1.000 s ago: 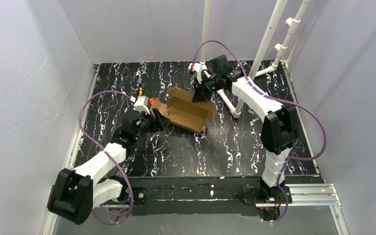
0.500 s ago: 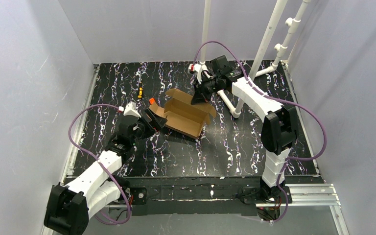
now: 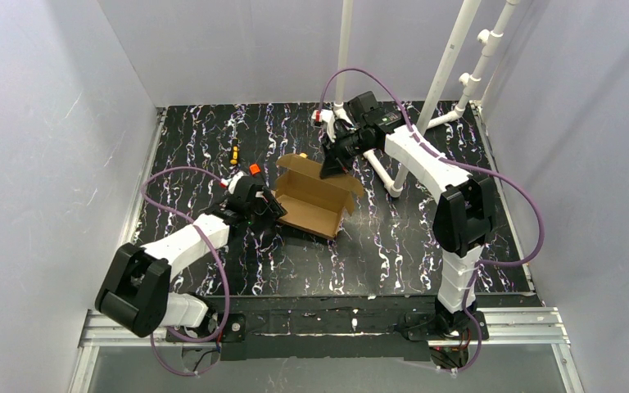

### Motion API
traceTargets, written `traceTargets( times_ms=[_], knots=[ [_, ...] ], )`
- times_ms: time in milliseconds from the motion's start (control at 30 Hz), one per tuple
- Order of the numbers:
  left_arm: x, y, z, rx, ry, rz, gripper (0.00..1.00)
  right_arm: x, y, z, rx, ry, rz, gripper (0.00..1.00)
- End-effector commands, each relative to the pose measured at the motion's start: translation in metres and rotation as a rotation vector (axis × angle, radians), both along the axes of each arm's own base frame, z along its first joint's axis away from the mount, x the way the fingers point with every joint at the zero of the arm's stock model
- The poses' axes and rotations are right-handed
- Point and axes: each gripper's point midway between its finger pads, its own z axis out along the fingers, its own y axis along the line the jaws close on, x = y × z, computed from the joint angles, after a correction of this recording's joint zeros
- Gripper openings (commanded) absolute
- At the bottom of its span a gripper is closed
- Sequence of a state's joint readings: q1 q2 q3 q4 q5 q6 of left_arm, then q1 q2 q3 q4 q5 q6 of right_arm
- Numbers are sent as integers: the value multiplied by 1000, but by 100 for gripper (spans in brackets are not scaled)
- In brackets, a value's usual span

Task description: Fold the paper box

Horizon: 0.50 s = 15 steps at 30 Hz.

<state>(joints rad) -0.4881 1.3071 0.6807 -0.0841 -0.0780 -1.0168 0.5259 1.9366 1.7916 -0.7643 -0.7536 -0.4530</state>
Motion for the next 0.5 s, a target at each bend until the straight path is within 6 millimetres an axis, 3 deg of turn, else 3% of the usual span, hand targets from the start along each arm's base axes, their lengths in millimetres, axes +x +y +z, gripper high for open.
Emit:
traceTargets(
  times_ms=[0, 267, 467],
  knots=[
    [-2, 4, -7, 33, 58, 59, 52, 5, 2, 10, -4, -35, -2, 1],
    [-7, 3, -19, 30, 103, 68, 17, 6, 4, 4, -15, -20, 2, 3],
    [-17, 5, -27, 45, 135, 46, 8, 15, -6, -1, -78, -72, -37, 19]
  ],
)
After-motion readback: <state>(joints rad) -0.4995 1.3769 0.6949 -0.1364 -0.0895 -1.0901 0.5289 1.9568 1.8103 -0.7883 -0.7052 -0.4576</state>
